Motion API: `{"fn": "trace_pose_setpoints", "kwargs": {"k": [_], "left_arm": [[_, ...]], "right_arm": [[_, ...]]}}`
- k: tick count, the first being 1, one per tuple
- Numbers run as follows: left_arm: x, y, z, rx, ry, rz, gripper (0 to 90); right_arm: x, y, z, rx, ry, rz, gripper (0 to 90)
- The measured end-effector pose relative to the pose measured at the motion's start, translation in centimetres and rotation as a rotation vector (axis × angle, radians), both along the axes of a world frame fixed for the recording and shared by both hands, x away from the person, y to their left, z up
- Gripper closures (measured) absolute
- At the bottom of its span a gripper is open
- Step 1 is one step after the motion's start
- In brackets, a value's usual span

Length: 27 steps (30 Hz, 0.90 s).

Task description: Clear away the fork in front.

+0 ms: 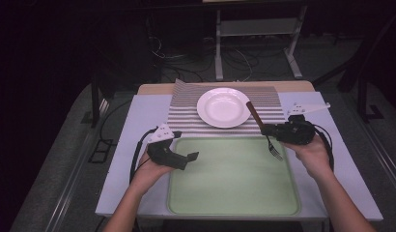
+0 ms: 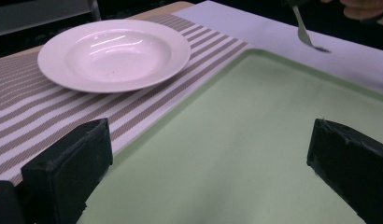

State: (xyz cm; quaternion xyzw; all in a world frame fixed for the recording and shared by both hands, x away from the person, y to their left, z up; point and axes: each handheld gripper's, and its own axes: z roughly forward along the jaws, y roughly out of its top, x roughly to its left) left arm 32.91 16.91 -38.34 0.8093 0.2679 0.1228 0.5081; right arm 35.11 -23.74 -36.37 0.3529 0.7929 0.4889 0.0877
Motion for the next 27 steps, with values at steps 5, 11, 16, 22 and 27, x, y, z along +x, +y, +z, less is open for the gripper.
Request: {"fn": "trace_pose_setpoints", "kwargs": {"k": [5, 11, 16, 22, 27], "left_arm": [[0.8, -1.3, 0.9, -0.014, -0.014, -0.023, 0.0], [1.7, -3.2, 2.0, -0.042, -0.026, -0.058, 0.0], [2.4, -5.2, 2.6, -0.054, -0.026, -0.093, 0.0], [2.2, -7.2, 2.6, -0.09, -0.016, -0.135, 0.0], [1.6, -8.1, 2.3, -0.09, -0.004, -0.156, 3.2]], "right_arm": [[-1.2, 0.0, -0.9, 0.024, 0.003, 0.015, 76.8], [-2.2, 0.6, -1.5, 0.032, 0.002, 0.035, 76.8], [-2.5, 1.2, -1.5, 0.041, -0.013, 0.045, 76.8], [-2.8, 2.1, -1.6, 0.055, -0.024, 0.068, 76.8], [-2.9, 3.4, -2.0, 0.046, -0.039, 0.089, 76.8]]}}
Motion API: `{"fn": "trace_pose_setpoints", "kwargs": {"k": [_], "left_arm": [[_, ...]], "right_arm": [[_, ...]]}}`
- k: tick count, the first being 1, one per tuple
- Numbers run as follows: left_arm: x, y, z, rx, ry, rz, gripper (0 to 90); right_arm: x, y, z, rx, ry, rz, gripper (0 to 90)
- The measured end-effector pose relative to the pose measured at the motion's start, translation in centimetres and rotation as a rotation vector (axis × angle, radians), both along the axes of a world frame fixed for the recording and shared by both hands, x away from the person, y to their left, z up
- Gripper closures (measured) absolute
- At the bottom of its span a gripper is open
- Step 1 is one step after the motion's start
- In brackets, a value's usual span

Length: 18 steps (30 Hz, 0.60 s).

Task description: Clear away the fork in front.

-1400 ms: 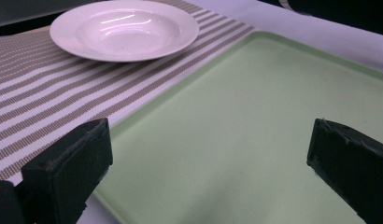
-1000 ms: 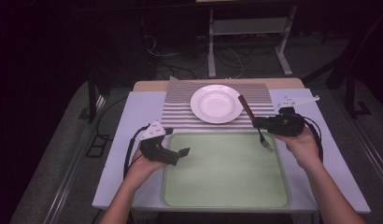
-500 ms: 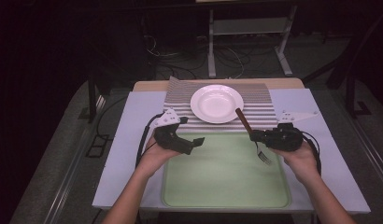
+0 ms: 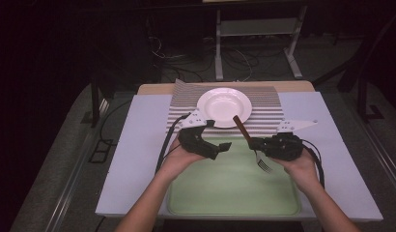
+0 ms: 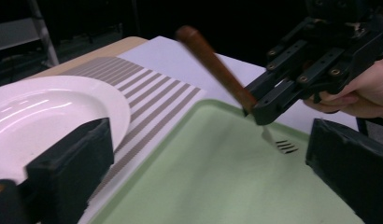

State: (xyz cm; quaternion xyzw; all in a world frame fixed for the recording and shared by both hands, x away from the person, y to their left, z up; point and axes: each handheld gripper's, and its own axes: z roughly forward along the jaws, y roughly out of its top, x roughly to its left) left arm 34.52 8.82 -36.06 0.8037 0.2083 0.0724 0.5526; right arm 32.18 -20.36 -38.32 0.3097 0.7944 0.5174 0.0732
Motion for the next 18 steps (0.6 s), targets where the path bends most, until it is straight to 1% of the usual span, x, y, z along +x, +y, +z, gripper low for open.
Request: {"fn": "trace_pose_setpoints", "kwargs": {"k": [1, 3, 5, 6, 7, 8, 9, 10, 11, 12, 13, 14, 15, 18], "left_arm": [[-0.2, -0.2, -0.1, -0.004, 0.009, 0.003, 3.9], [-0.3, -0.4, -0.3, -0.01, 0.017, 0.002, 5.7], [-0.3, -0.4, -0.3, -0.014, 0.023, -0.001, 12.0], [-0.4, -0.5, -0.4, -0.026, 0.034, 0.004, 13.8], [-0.4, -0.6, -0.5, -0.033, 0.045, 0.006, 14.5], [-0.4, -0.6, -0.5, -0.033, 0.045, 0.006, 16.0], [-0.4, -0.6, -0.5, -0.04, 0.056, 0.003, 16.0], [-0.4, -0.7, -0.5, -0.046, 0.067, 0.0, 20.9], [-0.5, -0.7, -0.5, -0.05, 0.069, 0.001, 23.3], [-0.5, -0.7, -0.4, -0.056, 0.068, -0.001, 23.3], [-0.6, -0.7, -0.3, -0.066, 0.067, -0.003, 31.3], [-0.7, -0.7, -0.3, -0.072, 0.068, -0.002, 31.3], [-0.7, -0.7, -0.2, -0.075, 0.075, -0.003, 37.9], [-0.9, -0.8, -0.2, -0.079, 0.084, -0.002, 43.6]], "right_arm": [[0.0, 0.5, -0.2, 0.003, 0.008, 0.016, 76.8], [-0.2, 1.1, -0.2, 0.001, 0.008, 0.03, 76.8], [-0.4, 1.5, -0.2, 0.004, 0.001, 0.041, 76.8], [-0.4, 1.8, -0.1, 0.009, 0.0, 0.048, 76.8], [-0.5, 2.0, -0.1, 0.012, -0.001, 0.055, 76.8], [-0.5, 2.0, -0.1, 0.012, -0.001, 0.055, 76.8], [-0.6, 2.2, 0.0, 0.013, -0.005, 0.061, 76.8], [-0.8, 2.5, 0.1, 0.014, -0.008, 0.07, 76.7], [-0.9, 2.7, 0.1, 0.016, -0.01, 0.073, 76.8], [-0.9, 2.7, 0.1, 0.016, -0.01, 0.073, 76.8], [-1.0, 3.0, 0.1, 0.015, -0.013, 0.083, 76.8], [-1.0, 3.0, 0.1, 0.015, -0.013, 0.083, 76.8], [-1.1, 3.2, 0.1, 0.016, -0.017, 0.086, 76.8], [-1.4, 3.6, 0.2, 0.022, -0.028, 0.094, 76.8]]}}
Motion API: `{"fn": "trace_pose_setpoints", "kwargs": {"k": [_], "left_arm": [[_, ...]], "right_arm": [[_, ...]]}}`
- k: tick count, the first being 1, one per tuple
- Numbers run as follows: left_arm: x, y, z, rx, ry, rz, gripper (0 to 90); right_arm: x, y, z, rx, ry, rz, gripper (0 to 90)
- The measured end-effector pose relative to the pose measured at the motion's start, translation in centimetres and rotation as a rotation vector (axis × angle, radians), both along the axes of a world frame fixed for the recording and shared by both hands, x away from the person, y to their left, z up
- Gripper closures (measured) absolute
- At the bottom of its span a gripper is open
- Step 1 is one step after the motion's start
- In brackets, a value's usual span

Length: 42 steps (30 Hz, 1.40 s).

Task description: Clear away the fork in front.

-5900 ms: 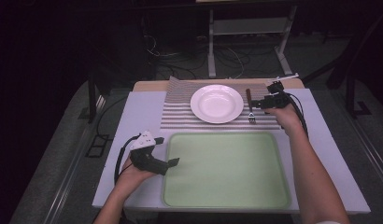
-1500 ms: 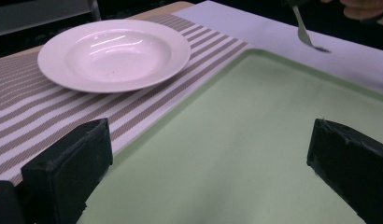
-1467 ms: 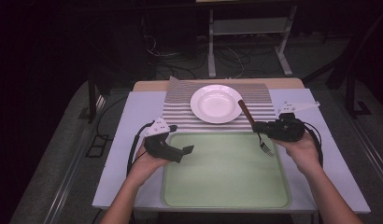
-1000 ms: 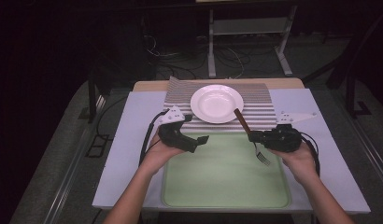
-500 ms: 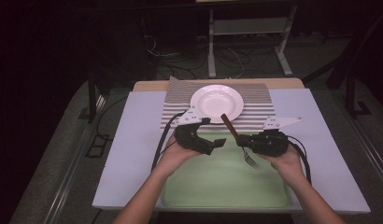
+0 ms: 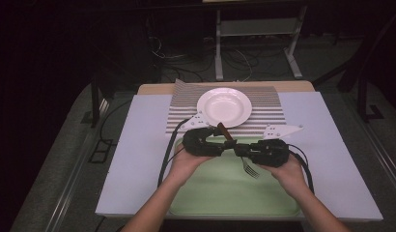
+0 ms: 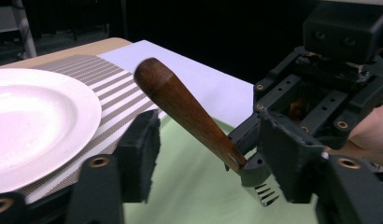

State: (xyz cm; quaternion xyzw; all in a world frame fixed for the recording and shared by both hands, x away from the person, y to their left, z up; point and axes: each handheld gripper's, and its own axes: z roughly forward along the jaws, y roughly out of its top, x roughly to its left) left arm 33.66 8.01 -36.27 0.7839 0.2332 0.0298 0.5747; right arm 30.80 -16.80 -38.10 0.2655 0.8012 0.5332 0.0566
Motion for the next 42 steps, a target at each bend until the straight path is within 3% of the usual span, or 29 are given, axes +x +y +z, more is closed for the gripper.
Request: {"fn": "trace_pose_setpoints", "kwargs": {"k": [10, 18, 23, 30, 33, 34, 35, 37, 38, 39, 40, 42], "left_arm": [[-0.3, -0.4, -0.3, 0.002, 0.021, 0.011, 60.8], [-0.4, -0.3, -0.2, -0.032, 0.053, 0.004, 72.0], [-0.5, -0.3, 0.1, -0.045, 0.051, -0.007, 75.6], [-0.7, -0.3, 0.6, -0.031, 0.038, -0.014, 77.3], [-0.6, -0.1, 0.7, -0.029, 0.044, -0.017, 77.7], [-0.5, 0.1, 0.8, -0.028, 0.05, -0.015, 78.0], [-0.5, 0.1, 0.8, -0.028, 0.05, -0.015, 78.2], [-0.4, 0.5, 1.0, -0.023, 0.048, -0.008, 78.6], [-0.4, 0.7, 1.0, -0.011, 0.038, -0.001, 78.8], [-0.3, 0.9, 1.1, -0.005, 0.032, 0.003, 78.8], [-0.1, 1.5, 1.2, -0.008, 0.028, 0.008, 79.4], [0.0, 1.8, 1.2, -0.013, 0.028, 0.009, 79.8]], "right_arm": [[-0.3, 0.7, 0.1, -0.002, -0.025, -0.015, 76.8], [-0.4, 0.9, 0.1, -0.01, -0.034, -0.022, 76.8], [-0.6, 1.1, 0.2, -0.014, -0.046, -0.022, 76.9], [-0.6, 1.3, 0.2, -0.002, -0.057, -0.02, 74.8], [-0.5, 1.3, 0.1, 0.008, -0.051, -0.01, 61.9], [-0.5, 1.4, 0.0, 0.007, -0.049, -0.008, 53.7], [-0.5, 1.4, 0.0, 0.007, -0.049, -0.008, 53.7], [-0.3, 1.1, -0.2, 0.013, -0.035, -0.005, 41.1], [-0.2, 0.9, -0.4, 0.018, -0.037, -0.013, 34.1], [-0.2, 0.9, -0.4, 0.018, -0.037, -0.013, 34.1], [0.0, 0.4, -0.7, 0.01, -0.02, -0.038, 25.0], [0.0, 0.2, -0.8, 0.012, -0.012, -0.044, 20.2]]}}
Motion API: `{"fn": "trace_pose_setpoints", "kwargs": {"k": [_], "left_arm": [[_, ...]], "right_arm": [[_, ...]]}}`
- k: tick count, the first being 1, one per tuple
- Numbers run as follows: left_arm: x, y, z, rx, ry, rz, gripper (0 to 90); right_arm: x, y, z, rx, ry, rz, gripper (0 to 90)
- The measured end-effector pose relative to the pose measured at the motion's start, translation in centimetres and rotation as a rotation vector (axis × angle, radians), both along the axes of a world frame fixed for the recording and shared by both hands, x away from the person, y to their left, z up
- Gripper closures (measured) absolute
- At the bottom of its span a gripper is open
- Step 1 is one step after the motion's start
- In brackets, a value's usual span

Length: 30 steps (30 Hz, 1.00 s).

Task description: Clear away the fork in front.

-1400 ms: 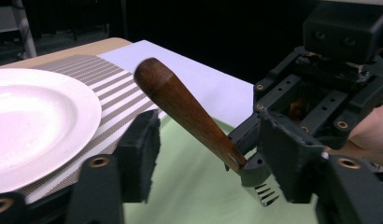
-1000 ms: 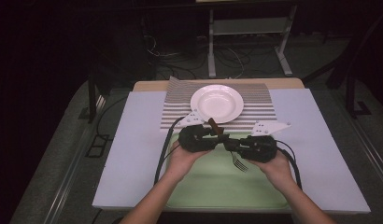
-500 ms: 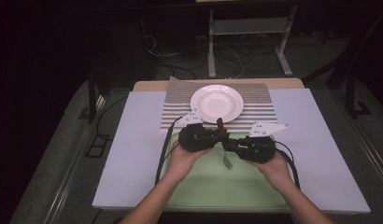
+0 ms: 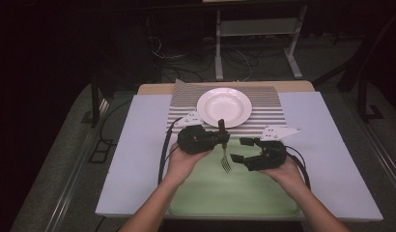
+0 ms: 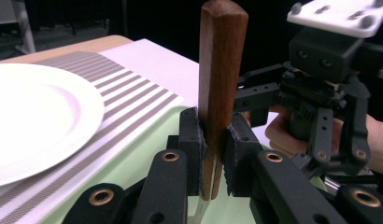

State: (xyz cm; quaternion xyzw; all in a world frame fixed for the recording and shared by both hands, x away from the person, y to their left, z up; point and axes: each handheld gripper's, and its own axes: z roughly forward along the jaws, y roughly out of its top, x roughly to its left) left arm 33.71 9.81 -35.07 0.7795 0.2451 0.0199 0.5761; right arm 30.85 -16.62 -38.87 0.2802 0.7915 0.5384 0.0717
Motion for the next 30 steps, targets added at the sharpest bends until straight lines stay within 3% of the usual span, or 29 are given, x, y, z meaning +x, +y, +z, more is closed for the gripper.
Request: {"fn": "trace_pose_setpoints", "kwargs": {"k": [3, 5, 10, 16, 18, 30], "left_arm": [[0.3, 1.0, 0.2, -0.001, -0.01, 0.006, 80.8], [0.3, 1.7, 0.4, 0.002, -0.018, 0.015, 80.9], [0.7, 3.6, 0.6, -0.014, -0.019, 0.014, 80.7], [0.7, 5.4, 0.9, -0.021, -0.026, -0.004, 80.6], [0.5, 6.2, 1.0, -0.01, -0.031, -0.007, 80.6], [-1.1, 9.0, 0.8, -0.002, -0.005, -0.03, 80.5]], "right_arm": [[0.3, -1.5, -0.7, -0.023, 0.015, -0.065, 7.6], [0.4, -2.5, -1.2, -0.03, 0.02, -0.087, 3.8], [0.0, -4.9, -2.3, -0.079, -0.003, -0.157, 1.9], [-0.9, -7.3, -3.2, -0.101, -0.026, -0.2, 0.5], [-1.3, -8.6, -3.6, -0.085, 0.003, -0.211, 0.0], [-3.6, -12.0, -4.7, -0.085, 0.021, -0.252, 0.0]]}}
